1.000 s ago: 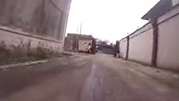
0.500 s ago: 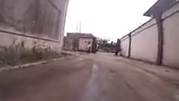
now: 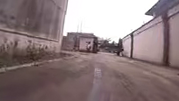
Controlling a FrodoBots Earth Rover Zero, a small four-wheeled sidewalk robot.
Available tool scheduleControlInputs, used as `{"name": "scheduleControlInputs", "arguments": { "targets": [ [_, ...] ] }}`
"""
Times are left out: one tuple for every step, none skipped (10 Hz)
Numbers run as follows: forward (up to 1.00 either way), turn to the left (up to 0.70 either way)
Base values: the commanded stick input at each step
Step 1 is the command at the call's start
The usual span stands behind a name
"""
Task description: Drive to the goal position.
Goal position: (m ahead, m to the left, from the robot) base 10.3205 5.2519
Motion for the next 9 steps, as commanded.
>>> {"name": "scheduleControlInputs", "arguments": {
  "targets": [
    [1.0, 0.0],
    [1.0, 0.0],
    [1.0, 0.0],
    [1.0, 0.0],
    [1.0, 0.0],
    [1.0, 0.0],
    [1.0, 0.0],
    [1.0, 0.0],
    [1.0, 0.0]
  ]
}}
